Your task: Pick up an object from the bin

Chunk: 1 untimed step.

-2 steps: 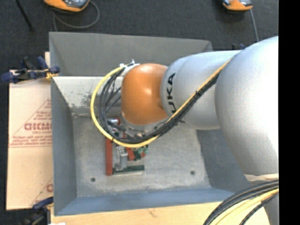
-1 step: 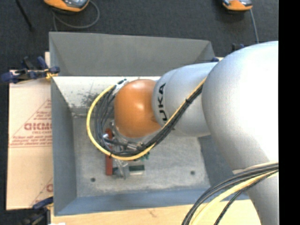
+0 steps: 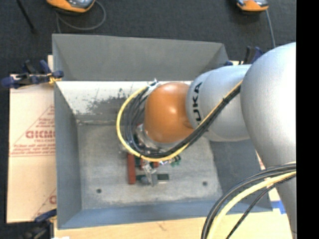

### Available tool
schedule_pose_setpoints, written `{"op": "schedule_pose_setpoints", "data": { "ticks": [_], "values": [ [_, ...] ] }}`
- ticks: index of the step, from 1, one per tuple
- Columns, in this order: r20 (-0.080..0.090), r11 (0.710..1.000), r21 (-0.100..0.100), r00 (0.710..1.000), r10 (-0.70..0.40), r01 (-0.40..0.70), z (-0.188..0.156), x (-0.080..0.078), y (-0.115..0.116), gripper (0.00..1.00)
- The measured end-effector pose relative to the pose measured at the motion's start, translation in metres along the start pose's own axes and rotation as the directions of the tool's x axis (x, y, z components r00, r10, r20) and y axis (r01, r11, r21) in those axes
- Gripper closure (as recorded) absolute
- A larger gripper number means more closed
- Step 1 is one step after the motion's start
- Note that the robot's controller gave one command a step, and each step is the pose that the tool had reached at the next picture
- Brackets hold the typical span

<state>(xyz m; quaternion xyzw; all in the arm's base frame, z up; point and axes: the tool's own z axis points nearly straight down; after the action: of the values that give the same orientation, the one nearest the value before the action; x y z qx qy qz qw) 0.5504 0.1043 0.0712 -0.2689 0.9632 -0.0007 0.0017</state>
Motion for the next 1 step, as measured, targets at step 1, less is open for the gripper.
{"op": "schedule_pose_setpoints", "data": {
  "ticks": [1],
  "values": [
    [-0.001,0.840,-0.003,0.840,-0.542,0.542,0.0006,0.0441,-0.0108,0.00]
  ]
}}
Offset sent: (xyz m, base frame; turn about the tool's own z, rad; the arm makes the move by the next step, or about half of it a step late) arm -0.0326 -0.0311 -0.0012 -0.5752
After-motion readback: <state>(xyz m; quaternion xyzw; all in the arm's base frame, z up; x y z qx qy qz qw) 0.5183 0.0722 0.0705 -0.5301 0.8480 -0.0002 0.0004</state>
